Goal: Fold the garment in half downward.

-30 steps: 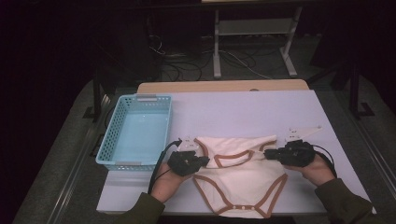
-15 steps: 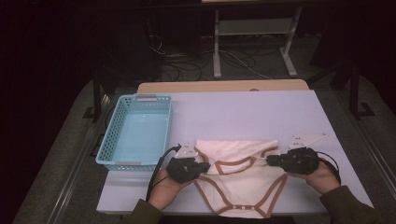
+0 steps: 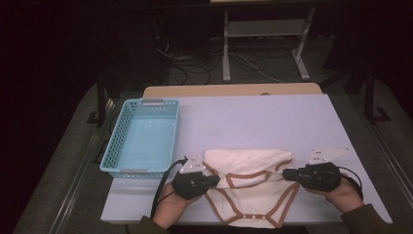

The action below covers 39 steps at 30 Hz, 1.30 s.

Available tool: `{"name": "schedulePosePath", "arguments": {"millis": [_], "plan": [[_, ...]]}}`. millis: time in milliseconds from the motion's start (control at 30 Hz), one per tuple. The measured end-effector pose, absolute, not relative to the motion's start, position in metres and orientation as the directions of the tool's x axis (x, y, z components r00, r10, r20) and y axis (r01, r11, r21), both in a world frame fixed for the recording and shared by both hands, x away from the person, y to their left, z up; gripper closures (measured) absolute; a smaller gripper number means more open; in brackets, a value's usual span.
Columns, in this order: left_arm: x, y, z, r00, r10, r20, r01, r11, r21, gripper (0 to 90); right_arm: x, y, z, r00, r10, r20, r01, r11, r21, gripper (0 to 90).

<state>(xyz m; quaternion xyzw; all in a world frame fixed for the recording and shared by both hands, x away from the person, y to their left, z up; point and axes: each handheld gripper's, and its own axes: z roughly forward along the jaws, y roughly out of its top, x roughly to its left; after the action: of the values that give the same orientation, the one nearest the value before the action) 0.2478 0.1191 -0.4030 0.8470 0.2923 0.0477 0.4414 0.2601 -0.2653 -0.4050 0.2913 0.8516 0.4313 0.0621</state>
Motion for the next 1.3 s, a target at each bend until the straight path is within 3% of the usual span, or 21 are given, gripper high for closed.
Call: {"name": "schedulePosePath", "arguments": {"millis": [567,1300], "plan": [[0.227,0.118,-0.404,0.841,0.51,-0.182,0.447,-0.463,0.765,86.5,0.231,-0.267,-0.41,-0.835,0.526,0.163,0.445,0.469,0.763,81.7],[0.216,0.113,-0.424,0.861,0.459,-0.219,0.476,-0.576,0.664,85.8,0.209,-0.262,-0.429,-0.865,0.46,0.203,0.461,0.566,0.683,84.2]]}}
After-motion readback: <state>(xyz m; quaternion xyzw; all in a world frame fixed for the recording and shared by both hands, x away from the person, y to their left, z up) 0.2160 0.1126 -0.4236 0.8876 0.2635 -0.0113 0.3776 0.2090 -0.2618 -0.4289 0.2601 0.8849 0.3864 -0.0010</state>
